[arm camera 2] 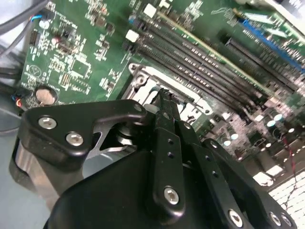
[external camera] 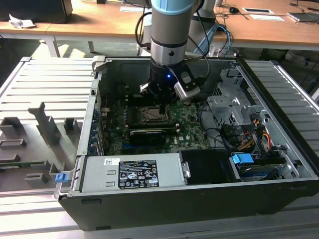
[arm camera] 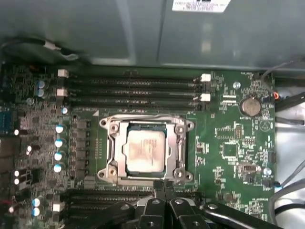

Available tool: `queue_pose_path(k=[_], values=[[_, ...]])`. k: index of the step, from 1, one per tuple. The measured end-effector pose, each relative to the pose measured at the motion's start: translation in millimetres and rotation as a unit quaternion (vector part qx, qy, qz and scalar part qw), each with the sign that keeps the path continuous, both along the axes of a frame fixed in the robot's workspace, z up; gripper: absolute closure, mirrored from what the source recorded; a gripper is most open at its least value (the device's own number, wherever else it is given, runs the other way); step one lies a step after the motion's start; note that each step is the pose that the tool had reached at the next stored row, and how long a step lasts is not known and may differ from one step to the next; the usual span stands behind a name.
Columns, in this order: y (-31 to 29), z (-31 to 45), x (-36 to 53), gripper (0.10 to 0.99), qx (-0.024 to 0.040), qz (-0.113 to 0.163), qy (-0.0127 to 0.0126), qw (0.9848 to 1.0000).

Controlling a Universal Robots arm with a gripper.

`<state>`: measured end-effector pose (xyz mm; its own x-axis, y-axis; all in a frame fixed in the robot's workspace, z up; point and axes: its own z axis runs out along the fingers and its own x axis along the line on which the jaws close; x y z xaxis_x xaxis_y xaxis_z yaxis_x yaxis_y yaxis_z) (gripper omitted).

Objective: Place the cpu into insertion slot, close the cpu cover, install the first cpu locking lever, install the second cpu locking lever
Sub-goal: 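Install the second cpu locking lever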

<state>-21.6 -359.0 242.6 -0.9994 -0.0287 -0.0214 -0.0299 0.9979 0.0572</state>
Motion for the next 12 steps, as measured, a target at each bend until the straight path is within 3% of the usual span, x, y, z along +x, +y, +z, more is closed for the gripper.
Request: queue_pose_path(k=[5,7,8,9,11,12], values=[[-10.4,-2.6,-3.3,0.98,0.0055,0.003,0.0,1.0],[-11.9,-2.7,-5.7,0.98,0.0058,0.004,-0.0001,1.0],[-17.1,-3.4,-22.4,0.98,0.0073,0.004,-0.0001,1.0],[-17.7,-5.4,-32.1,0.98,0.0091,0.005,-0.0001,0.9999],[-17.2,-23.2,-39.1,0.98,0.0108,0.008,0.0,0.9999],[-17.6,-23.6,-40.0,0.98,0.0135,0.008,0.0,0.9999]])
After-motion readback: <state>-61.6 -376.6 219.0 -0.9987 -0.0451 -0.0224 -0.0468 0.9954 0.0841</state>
